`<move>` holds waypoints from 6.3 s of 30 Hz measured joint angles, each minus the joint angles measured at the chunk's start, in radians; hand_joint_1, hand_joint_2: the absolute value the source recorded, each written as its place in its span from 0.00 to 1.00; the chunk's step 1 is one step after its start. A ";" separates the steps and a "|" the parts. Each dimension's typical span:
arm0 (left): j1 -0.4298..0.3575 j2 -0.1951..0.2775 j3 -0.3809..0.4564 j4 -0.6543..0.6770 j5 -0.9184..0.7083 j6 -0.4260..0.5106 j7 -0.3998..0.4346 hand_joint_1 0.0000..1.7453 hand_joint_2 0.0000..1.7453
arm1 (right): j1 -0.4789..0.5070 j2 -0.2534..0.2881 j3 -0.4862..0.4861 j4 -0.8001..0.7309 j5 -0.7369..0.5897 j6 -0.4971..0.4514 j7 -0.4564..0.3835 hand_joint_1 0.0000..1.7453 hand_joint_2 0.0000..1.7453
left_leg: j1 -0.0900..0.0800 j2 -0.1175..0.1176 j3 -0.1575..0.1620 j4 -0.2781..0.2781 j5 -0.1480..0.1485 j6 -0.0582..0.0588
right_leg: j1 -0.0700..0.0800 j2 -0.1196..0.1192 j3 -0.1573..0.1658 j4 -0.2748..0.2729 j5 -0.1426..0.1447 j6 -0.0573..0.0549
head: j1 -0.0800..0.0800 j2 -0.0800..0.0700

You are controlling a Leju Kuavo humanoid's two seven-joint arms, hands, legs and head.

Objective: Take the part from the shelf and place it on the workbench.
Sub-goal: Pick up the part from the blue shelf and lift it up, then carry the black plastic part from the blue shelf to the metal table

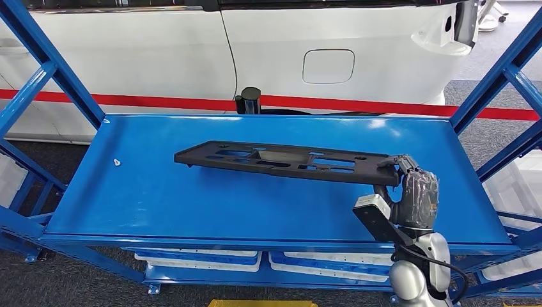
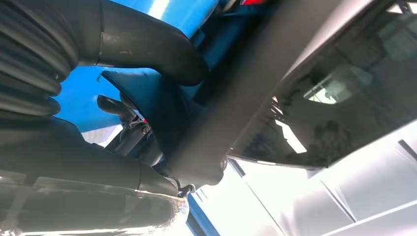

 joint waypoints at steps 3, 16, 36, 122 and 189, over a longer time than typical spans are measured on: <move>0.000 0.000 0.000 0.004 0.000 -0.003 0.003 0.00 1.00 | 0.004 0.013 -0.011 -0.027 -0.109 0.005 -0.021 1.00 1.00 | 0.000 0.000 0.000 0.000 0.000 0.000 | 0.000 0.000 0.000 0.000 0.000 0.000 | 0.000 0.000; 0.004 0.003 -0.001 0.013 -0.001 -0.015 0.007 0.00 1.00 | 0.038 0.037 -0.045 -0.129 -0.362 0.013 -0.075 1.00 1.00 | 0.000 0.000 -0.002 0.000 0.000 0.000 | 0.000 0.000 -0.001 0.000 0.000 0.000 | 0.000 0.000; 0.016 0.014 0.001 0.011 0.013 -0.013 0.043 0.00 1.00 | 0.051 0.038 -0.043 -0.212 -0.799 0.091 -0.186 1.00 1.00 | 0.000 0.000 -0.002 0.000 0.000 0.000 | 0.000 0.000 -0.001 0.000 0.000 0.000 | 0.000 0.000; 0.034 0.022 0.020 -0.017 0.044 -0.049 -0.003 0.00 1.00 | 0.230 -0.016 -0.070 -0.388 -0.927 0.227 -0.216 1.00 1.00 | -0.003 0.017 -0.064 0.005 0.076 0.002 | -0.008 -0.003 0.092 -0.026 -0.060 0.020 | 0.006 0.000; -0.258 0.005 0.130 -0.255 -0.143 0.040 0.277 0.00 1.00 | 0.120 -0.001 0.046 -0.303 -0.928 0.164 -0.158 1.00 1.00 | 0.011 0.007 -0.236 0.242 -0.033 -0.033 | -0.009 -0.011 0.054 -0.042 -0.009 -0.026 | -0.011 0.000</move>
